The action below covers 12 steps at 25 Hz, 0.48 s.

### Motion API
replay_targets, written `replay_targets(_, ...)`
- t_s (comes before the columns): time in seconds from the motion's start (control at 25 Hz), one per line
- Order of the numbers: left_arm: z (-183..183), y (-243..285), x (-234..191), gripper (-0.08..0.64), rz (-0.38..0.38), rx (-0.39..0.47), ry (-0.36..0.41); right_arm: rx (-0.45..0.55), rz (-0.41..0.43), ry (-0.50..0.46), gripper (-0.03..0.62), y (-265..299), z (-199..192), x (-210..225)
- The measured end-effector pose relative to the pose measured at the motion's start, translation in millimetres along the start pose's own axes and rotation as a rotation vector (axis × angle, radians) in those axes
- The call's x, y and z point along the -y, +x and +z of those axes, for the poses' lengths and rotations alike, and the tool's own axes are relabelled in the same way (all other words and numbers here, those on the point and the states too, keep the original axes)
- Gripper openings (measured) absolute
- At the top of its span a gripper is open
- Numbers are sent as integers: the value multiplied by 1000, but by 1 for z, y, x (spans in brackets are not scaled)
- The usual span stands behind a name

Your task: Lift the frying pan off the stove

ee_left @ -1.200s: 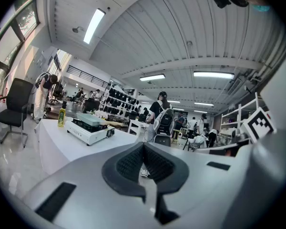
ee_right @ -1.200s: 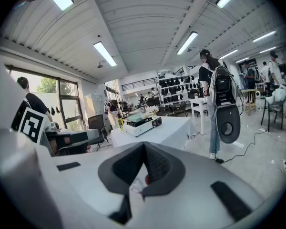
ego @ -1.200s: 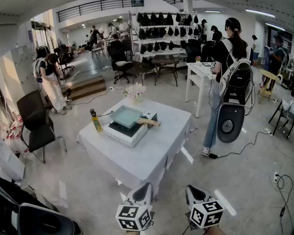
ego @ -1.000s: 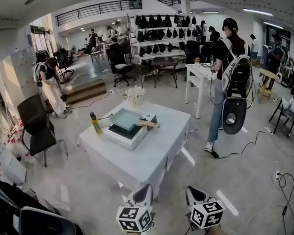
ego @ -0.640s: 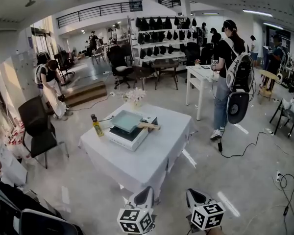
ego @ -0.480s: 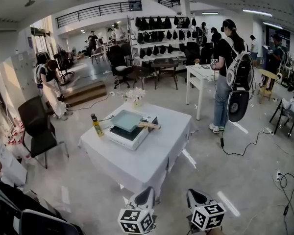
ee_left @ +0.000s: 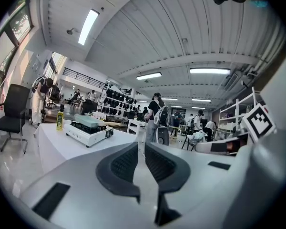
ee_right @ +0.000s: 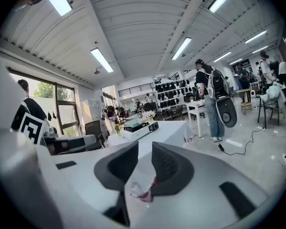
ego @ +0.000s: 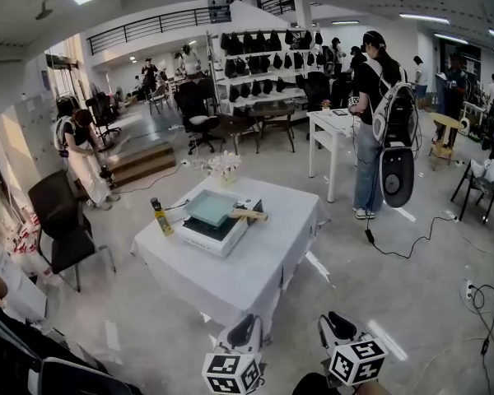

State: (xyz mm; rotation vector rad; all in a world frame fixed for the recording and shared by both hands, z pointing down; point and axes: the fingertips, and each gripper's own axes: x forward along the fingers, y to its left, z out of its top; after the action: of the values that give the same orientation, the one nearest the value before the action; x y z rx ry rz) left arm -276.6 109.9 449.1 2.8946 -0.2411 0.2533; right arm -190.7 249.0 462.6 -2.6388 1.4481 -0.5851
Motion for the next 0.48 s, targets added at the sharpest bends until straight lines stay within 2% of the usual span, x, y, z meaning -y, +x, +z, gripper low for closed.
replay_targets(0.48, 7, 44, -10, 115, -15, -11, 4, 9, 34, 47, 147, 28, 14, 27)
